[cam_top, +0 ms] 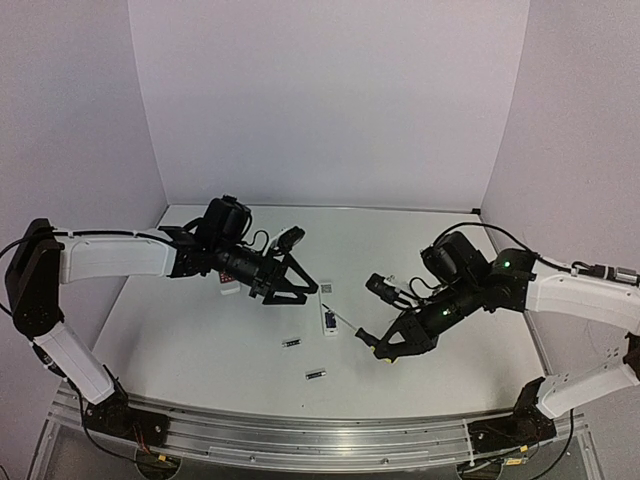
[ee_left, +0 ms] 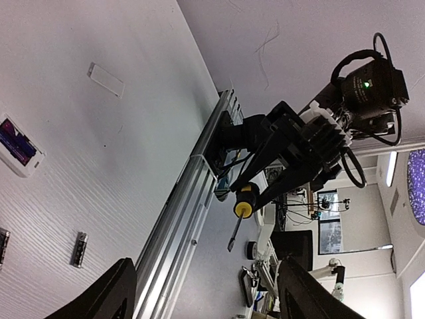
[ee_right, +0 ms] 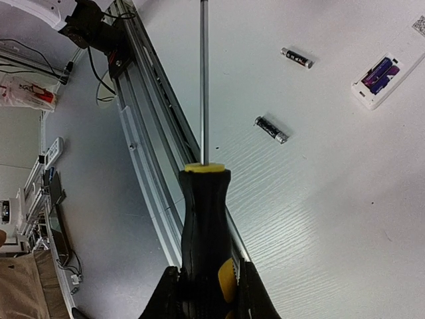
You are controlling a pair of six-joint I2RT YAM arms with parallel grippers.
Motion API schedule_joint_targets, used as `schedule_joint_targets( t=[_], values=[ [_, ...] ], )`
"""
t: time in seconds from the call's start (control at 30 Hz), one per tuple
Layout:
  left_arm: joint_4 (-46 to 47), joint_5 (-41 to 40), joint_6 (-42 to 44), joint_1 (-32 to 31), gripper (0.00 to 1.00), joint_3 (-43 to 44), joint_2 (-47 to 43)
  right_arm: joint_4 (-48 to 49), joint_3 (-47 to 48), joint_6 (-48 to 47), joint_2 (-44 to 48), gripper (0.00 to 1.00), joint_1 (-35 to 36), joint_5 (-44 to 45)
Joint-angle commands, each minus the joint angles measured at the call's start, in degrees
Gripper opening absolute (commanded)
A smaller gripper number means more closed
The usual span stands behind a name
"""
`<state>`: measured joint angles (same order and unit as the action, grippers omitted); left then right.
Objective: Unload the batteries from the remote control
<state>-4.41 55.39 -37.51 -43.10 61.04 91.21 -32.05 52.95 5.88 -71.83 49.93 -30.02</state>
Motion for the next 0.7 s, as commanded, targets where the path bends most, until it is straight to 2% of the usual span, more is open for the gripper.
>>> schedule_joint_targets(
  t=[0.0, 0.13, 0.3, 0.67],
  values=[
    [0.9, 0.5, -8.9, -1.3, 0.68, 1.5, 0.2, -2.9, 4.4, -7.5, 0.1, 0.00, 0.3, 2.7],
    [0.7, 0.5, -9.7, -2.2, 0.66, 3.0, 1.1, -4.0, 6.6, -9.2, -2.1, 0.00, 0.5, 2.9],
    [1.7, 1.8, -10.1, -3.1, 0.56, 3.8, 2.5, -4.4, 8.7, -10.2, -4.2, 0.00, 0.8, 3.0],
    [7.3, 3.4, -13.1, -5.2, 0.09, 1.9, 2.9, -5.5, 10.1, -11.8, -6.4, 0.00, 0.8, 4.5]
  ],
)
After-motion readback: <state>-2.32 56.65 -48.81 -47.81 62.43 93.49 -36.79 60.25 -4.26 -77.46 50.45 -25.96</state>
